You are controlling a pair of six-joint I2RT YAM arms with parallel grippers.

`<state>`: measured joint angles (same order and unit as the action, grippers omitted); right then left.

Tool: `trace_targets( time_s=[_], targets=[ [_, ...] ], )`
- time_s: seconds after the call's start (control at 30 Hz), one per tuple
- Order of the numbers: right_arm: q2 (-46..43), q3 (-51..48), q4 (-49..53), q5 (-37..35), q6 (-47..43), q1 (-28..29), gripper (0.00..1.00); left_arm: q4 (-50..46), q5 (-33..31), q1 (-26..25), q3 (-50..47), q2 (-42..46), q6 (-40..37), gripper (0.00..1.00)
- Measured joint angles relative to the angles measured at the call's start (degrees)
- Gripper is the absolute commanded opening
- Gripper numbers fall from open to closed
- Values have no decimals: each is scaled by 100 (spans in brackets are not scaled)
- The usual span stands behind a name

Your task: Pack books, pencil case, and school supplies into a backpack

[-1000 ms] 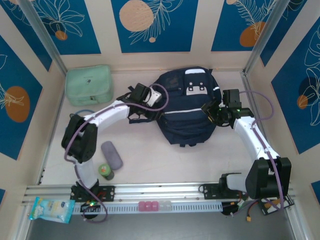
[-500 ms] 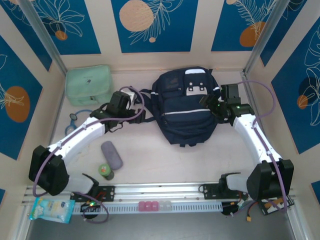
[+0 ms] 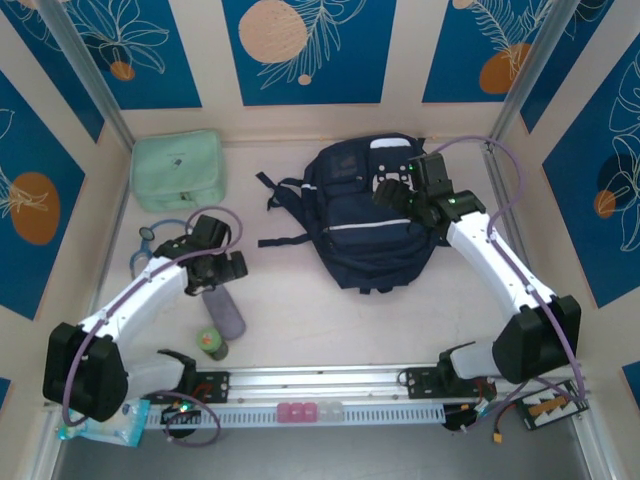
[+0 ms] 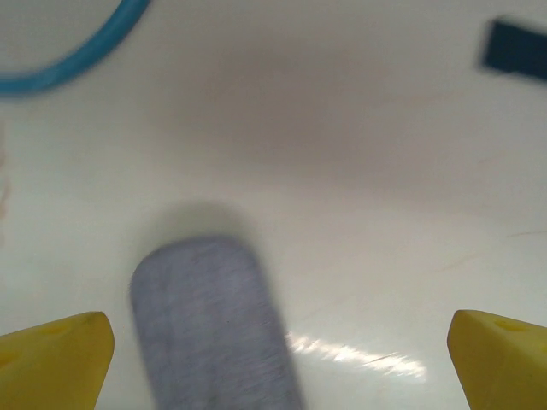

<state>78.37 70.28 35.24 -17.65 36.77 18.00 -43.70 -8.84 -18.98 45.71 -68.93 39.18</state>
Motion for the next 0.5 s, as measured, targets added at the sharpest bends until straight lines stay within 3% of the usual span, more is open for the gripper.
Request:
trace_targets(
  time_s=[0.17,0.5],
  targets=[
    [138,2,-4,4,-7,98,92,-225,315,334,-354,9,271,100],
    [149,2,-4,4,79,188,92,-2,498,398,-501,-634,573,78]
  ],
)
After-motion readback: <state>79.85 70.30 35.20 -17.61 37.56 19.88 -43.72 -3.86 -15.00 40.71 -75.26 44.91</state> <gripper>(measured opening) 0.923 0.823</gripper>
